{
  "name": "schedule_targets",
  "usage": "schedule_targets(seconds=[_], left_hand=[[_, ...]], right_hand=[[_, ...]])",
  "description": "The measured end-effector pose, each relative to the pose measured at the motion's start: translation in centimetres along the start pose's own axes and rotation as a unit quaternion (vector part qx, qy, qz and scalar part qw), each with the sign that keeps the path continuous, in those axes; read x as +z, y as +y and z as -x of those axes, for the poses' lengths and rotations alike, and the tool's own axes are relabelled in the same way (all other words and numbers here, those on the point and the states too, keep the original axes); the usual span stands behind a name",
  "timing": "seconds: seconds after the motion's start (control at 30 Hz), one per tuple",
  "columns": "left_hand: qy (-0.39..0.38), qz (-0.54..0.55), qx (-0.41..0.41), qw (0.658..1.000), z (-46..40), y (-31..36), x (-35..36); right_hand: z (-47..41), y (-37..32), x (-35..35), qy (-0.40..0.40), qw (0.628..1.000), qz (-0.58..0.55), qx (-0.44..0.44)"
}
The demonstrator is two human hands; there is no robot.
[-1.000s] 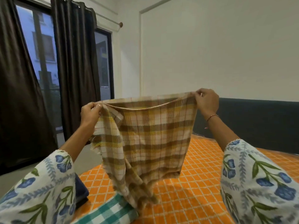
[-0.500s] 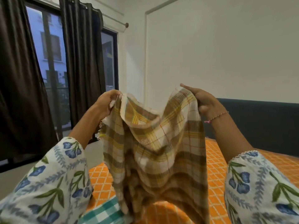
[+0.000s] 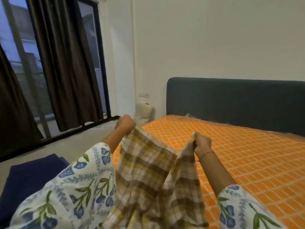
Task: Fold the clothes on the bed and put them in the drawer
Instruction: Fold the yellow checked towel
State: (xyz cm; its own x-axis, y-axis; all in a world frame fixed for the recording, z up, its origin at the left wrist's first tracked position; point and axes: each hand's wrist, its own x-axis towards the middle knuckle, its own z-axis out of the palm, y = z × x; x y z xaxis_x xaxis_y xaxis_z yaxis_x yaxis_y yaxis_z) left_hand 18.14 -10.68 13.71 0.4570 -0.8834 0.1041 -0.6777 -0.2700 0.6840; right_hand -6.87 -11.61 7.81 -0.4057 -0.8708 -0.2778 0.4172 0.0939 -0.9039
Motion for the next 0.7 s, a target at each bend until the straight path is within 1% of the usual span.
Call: schedule_targets(seconds=[0.03, 0.1, 0.17, 0.23, 0.3, 0.4, 0.47, 0.53, 0.63, 0.7], left_hand=[[-0.02, 0.003, 0.008, 1.0, -0.3, 0.3, 1.0], [-0.075, 0.047, 0.007, 0.996, 0.4, 1.4, 2.4], [-0.119, 0.082, 0.016, 0.989, 2.0, 2.7, 3.2], [-0.149, 0.087, 0.025, 0.985, 3.4, 3.4, 3.9], [-0.157, 0.081, 0.037, 0.984, 4.0, 3.3, 4.4], [-0.14, 0.096, 0.047, 0.984, 3.9, 2.6, 4.1], [-0.127, 0.112, 0.042, 0.985, 3.7, 2.1, 3.4], [-0.118, 0.103, 0.051, 0.986, 3.7, 1.9, 2.9], [-0.127, 0.069, 0.111, 0.983, 4.3, 1.4, 1.9], [-0.156, 0.08, 0.146, 0.974, 4.6, 1.0, 1.4]], right_hand=[[0.5, 0.7, 0.6, -0.015, 1.0, 0.022, -0.012], [2.2, 2.0, 1.9, -0.076, 0.994, 0.066, -0.044], [3.6, 3.2, 3.3, -0.116, 0.983, 0.103, -0.1], [4.6, 4.1, 4.6, -0.147, 0.97, 0.13, -0.146], [5.6, 4.5, 5.7, -0.175, 0.961, 0.141, -0.159], [6.6, 4.7, 6.5, -0.199, 0.955, 0.151, -0.159], [7.2, 4.8, 6.7, -0.206, 0.953, 0.155, -0.161], [7.6, 5.2, 6.8, -0.196, 0.949, 0.174, -0.177], [8.5, 5.3, 7.2, -0.186, 0.941, 0.189, -0.209], [8.8, 5.2, 7.5, -0.184, 0.948, 0.171, -0.193]])
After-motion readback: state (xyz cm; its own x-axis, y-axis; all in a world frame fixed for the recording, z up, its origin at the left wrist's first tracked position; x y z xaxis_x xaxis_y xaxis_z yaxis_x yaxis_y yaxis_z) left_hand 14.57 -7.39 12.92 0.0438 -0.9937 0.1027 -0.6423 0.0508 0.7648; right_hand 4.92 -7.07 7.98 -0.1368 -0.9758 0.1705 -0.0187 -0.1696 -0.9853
